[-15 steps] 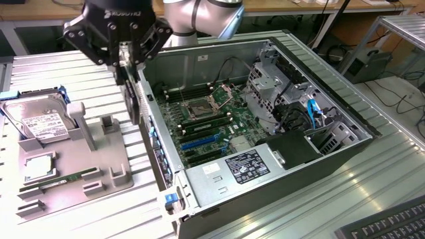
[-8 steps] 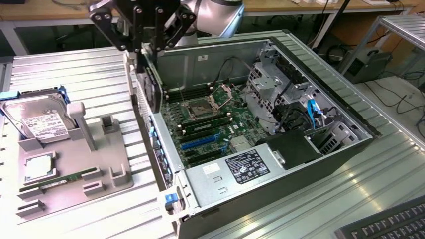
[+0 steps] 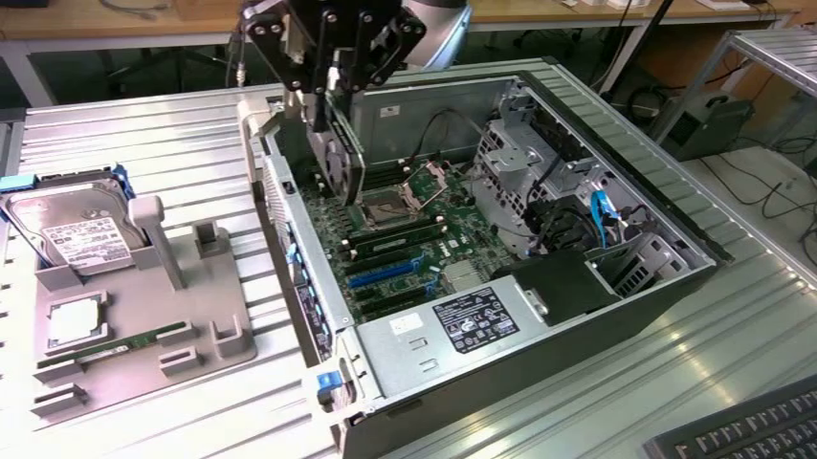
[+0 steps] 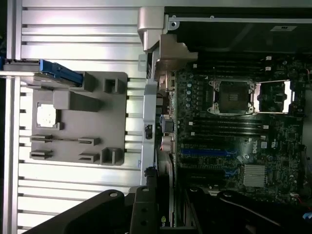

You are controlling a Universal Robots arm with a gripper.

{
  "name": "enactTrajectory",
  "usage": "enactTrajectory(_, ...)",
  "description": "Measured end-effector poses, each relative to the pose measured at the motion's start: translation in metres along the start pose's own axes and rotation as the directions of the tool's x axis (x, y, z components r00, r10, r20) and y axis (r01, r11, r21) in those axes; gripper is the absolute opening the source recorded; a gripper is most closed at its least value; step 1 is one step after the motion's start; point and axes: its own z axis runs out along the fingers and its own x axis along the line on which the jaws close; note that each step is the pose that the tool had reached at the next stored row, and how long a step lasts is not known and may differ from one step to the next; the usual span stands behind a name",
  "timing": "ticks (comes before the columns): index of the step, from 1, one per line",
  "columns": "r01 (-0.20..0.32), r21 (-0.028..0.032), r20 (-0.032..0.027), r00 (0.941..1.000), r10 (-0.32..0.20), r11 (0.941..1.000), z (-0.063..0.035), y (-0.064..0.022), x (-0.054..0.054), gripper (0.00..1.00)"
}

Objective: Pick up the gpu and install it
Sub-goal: 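Pick up the gpu and move the gpu toward the slot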

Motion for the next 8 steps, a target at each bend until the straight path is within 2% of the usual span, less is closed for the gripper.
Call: enactTrajectory(8,-0.001,-0.0004,-0.0087,1.0000,0.001,1.0000,0.0071,-0.0018,-0.037,0.26)
